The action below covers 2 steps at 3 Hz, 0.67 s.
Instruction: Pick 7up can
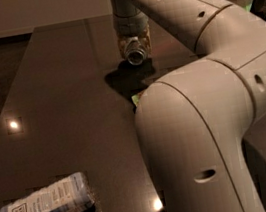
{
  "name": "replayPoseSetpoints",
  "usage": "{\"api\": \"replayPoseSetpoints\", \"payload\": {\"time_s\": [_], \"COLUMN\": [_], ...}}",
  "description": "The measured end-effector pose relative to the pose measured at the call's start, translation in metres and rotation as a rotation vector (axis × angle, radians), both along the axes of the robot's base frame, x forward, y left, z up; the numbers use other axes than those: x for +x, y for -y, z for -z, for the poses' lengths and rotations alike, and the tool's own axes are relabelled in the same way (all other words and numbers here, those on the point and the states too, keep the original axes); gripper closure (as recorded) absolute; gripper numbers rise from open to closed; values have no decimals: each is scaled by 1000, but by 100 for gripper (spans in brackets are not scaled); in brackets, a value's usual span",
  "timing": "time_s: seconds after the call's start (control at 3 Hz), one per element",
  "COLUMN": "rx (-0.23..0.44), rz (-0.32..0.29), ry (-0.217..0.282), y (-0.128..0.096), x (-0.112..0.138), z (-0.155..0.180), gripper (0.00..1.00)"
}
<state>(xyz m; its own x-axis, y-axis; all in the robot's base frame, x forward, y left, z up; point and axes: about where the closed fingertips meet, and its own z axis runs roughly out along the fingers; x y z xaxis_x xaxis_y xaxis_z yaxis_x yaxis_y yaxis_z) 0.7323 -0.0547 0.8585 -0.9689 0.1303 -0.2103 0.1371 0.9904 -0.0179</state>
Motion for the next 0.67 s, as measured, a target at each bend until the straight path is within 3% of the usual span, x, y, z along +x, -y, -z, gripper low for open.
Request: {"api": "replayPoseSetpoints", "payload": {"time_s": [0.33, 0.67], "rx": [5, -7], "rz": [-80, -152], "ry": [56, 99], "y": [-16, -31], "x": [-10, -25], "z": [-25, -50], "gripper": [93, 100]}}
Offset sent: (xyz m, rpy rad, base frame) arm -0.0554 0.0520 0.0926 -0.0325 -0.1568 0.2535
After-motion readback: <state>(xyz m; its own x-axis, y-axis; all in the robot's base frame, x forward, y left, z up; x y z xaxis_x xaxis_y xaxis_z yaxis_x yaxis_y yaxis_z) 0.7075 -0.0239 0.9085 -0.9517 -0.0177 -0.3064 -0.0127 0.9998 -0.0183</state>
